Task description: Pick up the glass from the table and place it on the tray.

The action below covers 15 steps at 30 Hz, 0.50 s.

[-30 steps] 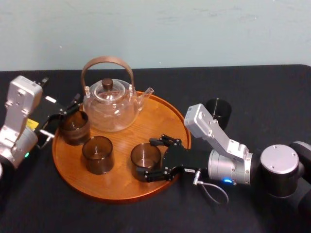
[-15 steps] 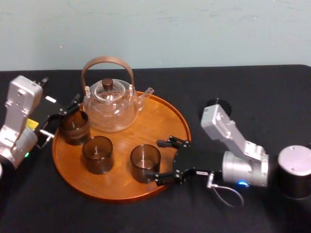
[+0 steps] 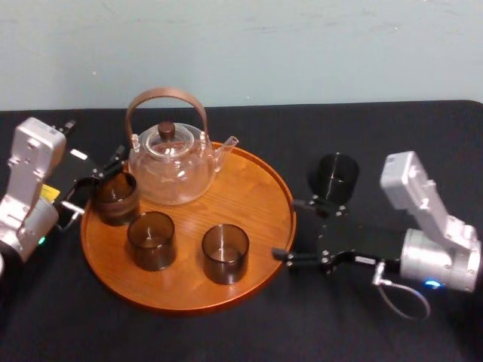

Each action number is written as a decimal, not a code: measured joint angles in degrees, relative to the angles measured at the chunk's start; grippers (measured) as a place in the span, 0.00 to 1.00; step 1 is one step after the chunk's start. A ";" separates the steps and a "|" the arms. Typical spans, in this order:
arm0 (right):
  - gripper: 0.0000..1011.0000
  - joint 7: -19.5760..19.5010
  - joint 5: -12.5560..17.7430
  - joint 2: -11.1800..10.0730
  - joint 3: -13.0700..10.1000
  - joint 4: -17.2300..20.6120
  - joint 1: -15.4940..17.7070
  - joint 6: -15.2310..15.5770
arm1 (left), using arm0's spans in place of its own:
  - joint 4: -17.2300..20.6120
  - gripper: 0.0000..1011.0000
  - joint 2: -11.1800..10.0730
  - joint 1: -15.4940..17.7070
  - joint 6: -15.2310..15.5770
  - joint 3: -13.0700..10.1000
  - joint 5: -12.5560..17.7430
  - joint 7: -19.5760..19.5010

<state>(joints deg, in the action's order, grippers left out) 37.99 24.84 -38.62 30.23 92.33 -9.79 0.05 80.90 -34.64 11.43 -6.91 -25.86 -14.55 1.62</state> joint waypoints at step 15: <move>0.99 -10.70 1.61 -1.05 -9.27 1.21 6.30 2.19 | 0.00 0.99 0.00 0.01 0.00 0.00 0.00 0.00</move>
<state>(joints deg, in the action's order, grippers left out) 27.29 26.44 -39.67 20.95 93.55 -3.49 2.24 80.90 -34.65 11.44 -6.91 -25.86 -14.55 1.62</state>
